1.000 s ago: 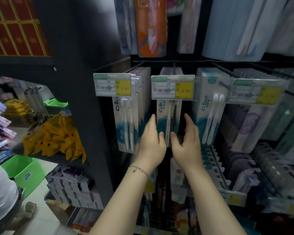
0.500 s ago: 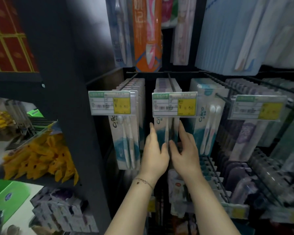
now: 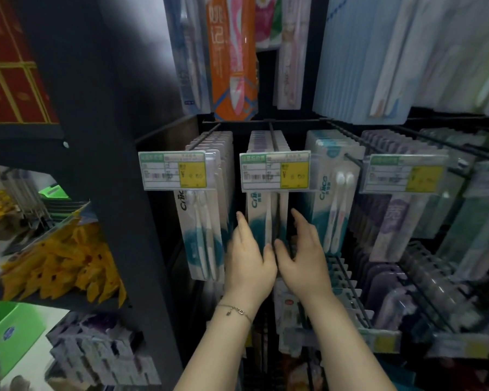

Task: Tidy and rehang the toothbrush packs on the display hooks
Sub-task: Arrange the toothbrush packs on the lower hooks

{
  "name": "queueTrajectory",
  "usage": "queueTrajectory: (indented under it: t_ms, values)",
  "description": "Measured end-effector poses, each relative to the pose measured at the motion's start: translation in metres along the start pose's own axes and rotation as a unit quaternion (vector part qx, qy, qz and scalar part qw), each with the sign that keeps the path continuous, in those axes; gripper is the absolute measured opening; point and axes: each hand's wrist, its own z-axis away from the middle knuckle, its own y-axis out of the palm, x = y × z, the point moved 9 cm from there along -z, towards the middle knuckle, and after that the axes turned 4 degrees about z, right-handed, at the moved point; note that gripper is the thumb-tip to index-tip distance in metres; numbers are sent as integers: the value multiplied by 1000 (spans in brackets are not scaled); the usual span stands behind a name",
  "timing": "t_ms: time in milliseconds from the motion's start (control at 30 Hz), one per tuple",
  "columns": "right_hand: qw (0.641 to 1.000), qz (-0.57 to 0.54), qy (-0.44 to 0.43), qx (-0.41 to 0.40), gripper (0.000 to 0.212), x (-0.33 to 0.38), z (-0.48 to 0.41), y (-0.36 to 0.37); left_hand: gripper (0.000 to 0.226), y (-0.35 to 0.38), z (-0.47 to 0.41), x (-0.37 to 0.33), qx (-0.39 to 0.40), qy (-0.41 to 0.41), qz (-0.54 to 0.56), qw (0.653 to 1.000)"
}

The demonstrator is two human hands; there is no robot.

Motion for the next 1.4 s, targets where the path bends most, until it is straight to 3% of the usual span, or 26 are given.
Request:
queueTrajectory:
  t_ms: [167, 333, 467, 700, 1067, 1400]
  values:
    - [996, 62, -44, -36, 53, 2, 7, -15, 78, 0, 11, -5, -8, 8, -37, 999]
    - [992, 102, -68, -28, 36, -3, 18, -27, 52, 5, 25, -12, -33, 38, -127, 991]
    - [988, 139, -67, -19, 28, -11, 29, -38, 39, 21, 38, -18, -4, 44, -180, 983]
    - [985, 161, -58, 13, 22, -25, 50, -57, 36, 42, 63, -18, 32, 45, -222, 973]
    - [977, 177, -116, 8, 14, -27, 100, -63, 5, 45, 118, -12, -47, 69, -225, 971]
    - [975, 186, -111, 54, 5, -57, 138, -49, 21, 54, 153, 14, -57, 39, -221, 973]
